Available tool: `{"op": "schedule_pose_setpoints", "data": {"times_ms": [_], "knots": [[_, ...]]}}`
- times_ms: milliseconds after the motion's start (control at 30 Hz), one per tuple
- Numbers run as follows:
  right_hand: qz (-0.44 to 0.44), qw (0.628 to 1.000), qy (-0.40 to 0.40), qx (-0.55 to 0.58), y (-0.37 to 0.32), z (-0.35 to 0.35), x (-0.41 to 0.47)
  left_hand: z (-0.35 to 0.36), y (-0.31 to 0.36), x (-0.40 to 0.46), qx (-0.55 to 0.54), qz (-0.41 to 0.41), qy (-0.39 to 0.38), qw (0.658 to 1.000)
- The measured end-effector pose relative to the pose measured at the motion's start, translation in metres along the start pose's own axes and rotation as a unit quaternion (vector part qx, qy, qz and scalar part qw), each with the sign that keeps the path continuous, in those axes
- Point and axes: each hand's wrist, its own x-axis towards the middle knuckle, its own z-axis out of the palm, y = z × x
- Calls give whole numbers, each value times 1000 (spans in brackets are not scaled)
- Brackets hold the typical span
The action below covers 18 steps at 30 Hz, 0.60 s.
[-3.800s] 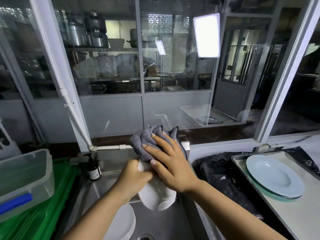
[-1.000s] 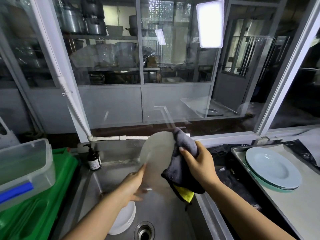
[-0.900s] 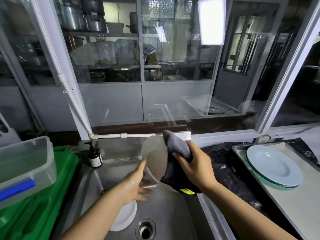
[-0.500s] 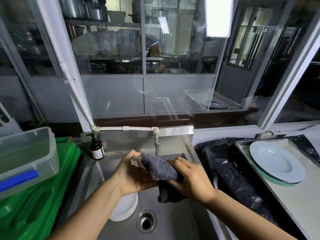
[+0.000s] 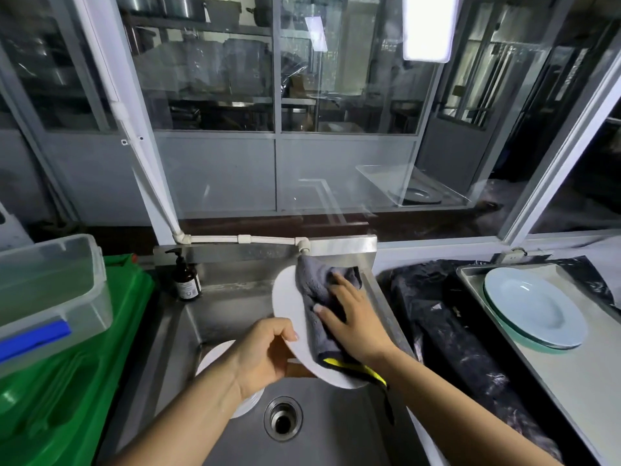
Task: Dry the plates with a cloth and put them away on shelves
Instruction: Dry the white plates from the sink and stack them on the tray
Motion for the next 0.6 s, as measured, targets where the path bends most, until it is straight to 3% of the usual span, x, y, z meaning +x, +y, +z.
{"op": "schedule_pose_setpoints", "data": {"times_ms": [67,133,267,367,500,600], "knots": [[10,995,-59,-77,6,4,-6,-3,0,1,-14,17,-1,1000],[-22,994,-80,-74,9,7,-17,-9,-1,0,-28,32,1,999],[-144,987,-63,-44,1,16,-36,-18,-2,1,-15,45,12,999],[-183,981,-48,-37,-8,23,-32,-19,-2,0,12,37,6,999],[-187,980,21,-58,-14,24,-13,-15,-7,-4,54,30,-24,998],[-125,985,62,-100,-6,16,-1,-15,-13,-5,57,30,-32,997]]}}
